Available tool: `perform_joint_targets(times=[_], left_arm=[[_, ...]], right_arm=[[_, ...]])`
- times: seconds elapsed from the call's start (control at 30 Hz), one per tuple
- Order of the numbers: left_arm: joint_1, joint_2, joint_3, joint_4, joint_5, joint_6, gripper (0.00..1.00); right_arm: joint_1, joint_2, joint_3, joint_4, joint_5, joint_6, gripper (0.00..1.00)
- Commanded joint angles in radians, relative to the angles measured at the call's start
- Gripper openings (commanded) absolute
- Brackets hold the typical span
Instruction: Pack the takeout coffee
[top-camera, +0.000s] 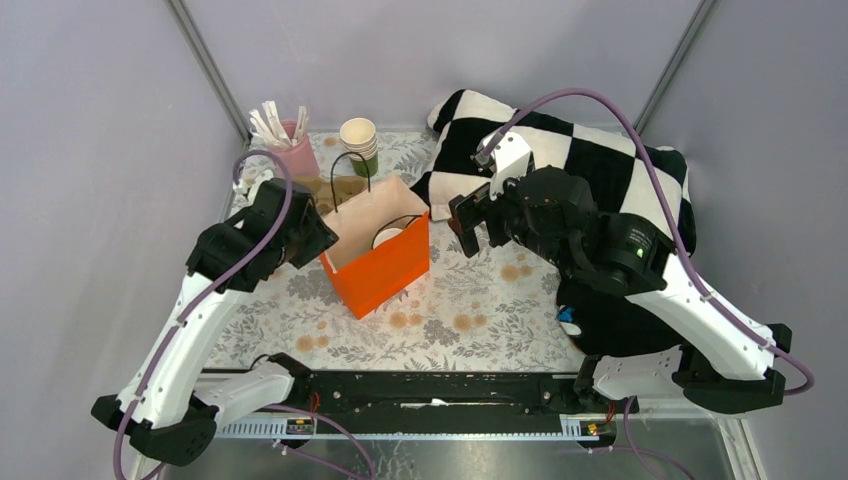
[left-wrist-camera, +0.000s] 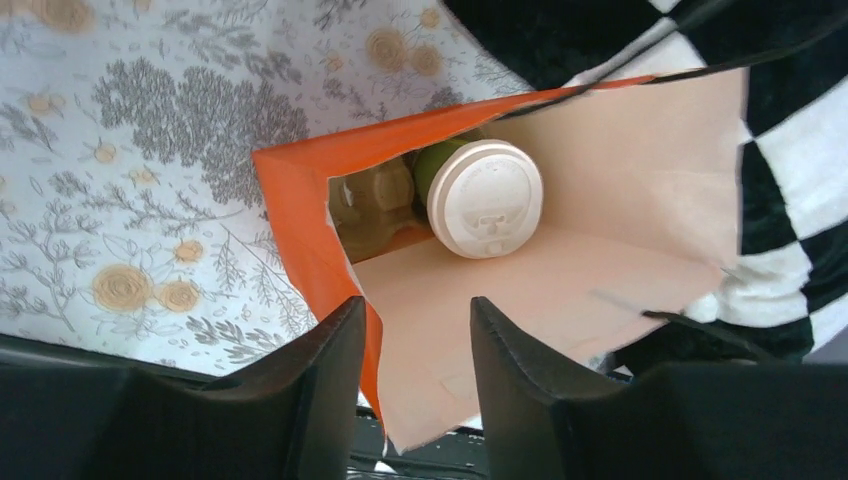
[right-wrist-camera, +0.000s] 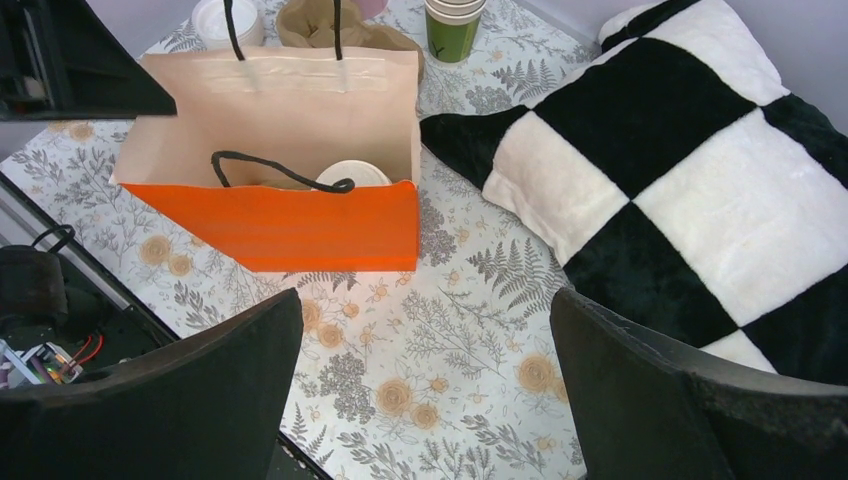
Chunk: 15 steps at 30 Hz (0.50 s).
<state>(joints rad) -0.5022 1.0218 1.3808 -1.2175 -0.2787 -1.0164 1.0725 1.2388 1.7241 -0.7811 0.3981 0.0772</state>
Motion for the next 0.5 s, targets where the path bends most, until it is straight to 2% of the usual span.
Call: perform_joint_targets(times=[0.0,0.13,0.27,0.33,0.47], left_arm=[[0.005,-0.017,0.142,0.058,-0.049,0.114,0.50],[0.006,0.085,0.314,0.128,-0.091,0.363,0.63],[0.047,0.293,0.550,0.172,-0.205,0.549,0.78],[0.118,0.380,0.604,0.223,-0.223,0.607,0.87],[0.336,0.492,0.596,0.411,-0.044,0.633,0.91]], right_arm=[[-0.005,-0.036,-0.021,0.023,-0.028,-0.012,1.00],[-0.005,-0.051,-0.018,0.022,-0.032,-0.037,1.00],[-0.005,-0.070,-0.032,0.018,-0.045,-0.052,1.00],[-0.005,-0.079,-0.039,0.005,-0.051,-0.057,1.00],[-0.006,-0.103,-0.051,-0.026,-0.058,-0.065,1.00]])
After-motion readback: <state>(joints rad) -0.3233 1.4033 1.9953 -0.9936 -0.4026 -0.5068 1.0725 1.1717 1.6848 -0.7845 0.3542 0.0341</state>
